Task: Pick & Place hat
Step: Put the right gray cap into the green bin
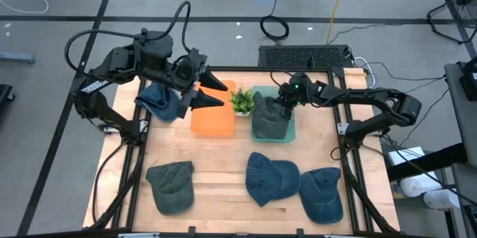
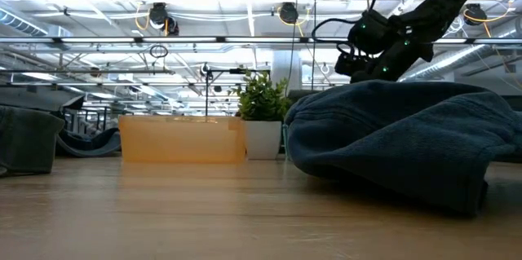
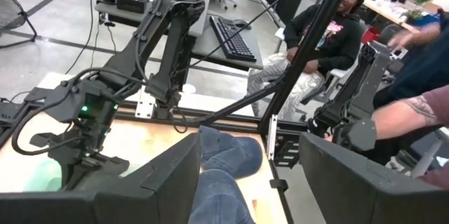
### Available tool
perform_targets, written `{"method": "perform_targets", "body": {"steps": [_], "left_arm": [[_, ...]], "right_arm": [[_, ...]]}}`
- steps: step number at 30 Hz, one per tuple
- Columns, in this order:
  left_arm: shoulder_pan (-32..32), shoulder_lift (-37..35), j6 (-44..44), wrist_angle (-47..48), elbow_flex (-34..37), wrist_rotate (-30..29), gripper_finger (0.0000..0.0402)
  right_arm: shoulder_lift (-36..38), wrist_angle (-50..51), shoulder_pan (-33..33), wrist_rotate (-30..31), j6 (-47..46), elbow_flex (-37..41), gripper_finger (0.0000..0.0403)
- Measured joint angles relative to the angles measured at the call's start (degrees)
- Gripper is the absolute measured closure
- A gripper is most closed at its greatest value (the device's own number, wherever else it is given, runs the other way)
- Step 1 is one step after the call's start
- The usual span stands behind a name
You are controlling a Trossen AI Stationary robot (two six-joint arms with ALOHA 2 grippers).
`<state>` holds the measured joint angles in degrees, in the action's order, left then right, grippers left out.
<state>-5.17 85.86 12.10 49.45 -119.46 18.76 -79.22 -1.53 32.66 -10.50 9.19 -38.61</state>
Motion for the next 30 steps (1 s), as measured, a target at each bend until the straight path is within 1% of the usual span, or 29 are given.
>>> {"method": "perform_targets", "body": {"steps": [3, 6, 10, 16, 18, 19, 21, 24, 26, 30], "left_arm": [[0.0, 0.0, 0.1, 0.0, 0.0, 0.0, 0.0151], [0.0, 0.0, 0.1, 0.0, 0.0, 0.0, 0.0151], [0.0, 0.0, 0.1, 0.0, 0.0, 0.0, 0.0151], [0.0, 0.0, 0.1, 0.0, 0.0, 0.1, 0.0151], [0.0, 0.0, 0.0, 0.0, 0.0, 0.1, 0.0151], [0.0, 0.0, -0.2, 0.0, 0.0, 0.1, 0.0151], [0.0, 0.0, -0.2, 0.0, 0.0, 0.1, 0.0151], [0.0, 0.0, -0.6, 0.0, 0.0, 0.1, 0.0151], [0.0, 0.0, -1.4, 0.0, 0.0, 0.1, 0.0151], [0.0, 0.0, -1.5, 0.0, 0.0, 0.1, 0.0151]], "right_arm": [[1.0, 0.3, -0.3, 0.2, 1.1, 0.0, 0.0396], [2.3, 0.7, -0.3, 0.3, 2.3, 0.0, 0.0373], [4.0, 1.8, -0.3, 1.0, 2.7, 0.0, 0.0325], [7.4, 2.5, -0.3, 8.3, 3.1, 0.0, 0.0239], [8.9, 1.5, -0.6, 8.9, 2.6, 0.0, 0.0217], [9.5, 0.7, -1.0, 8.3, 2.4, 0.0, 0.0208], [10.7, -1.1, -2.2, 3.9, 2.3, 0.0, 0.0196], [10.9, -4.1, -5.5, -1.5, 1.1, 0.0, 0.0189], [10.9, -5.1, -8.0, -3.1, 0.7, 0.0, 0.0189], [9.5, -7.1, -11.8, -3.4, 0.4, 0.0, 0.0188]]}}
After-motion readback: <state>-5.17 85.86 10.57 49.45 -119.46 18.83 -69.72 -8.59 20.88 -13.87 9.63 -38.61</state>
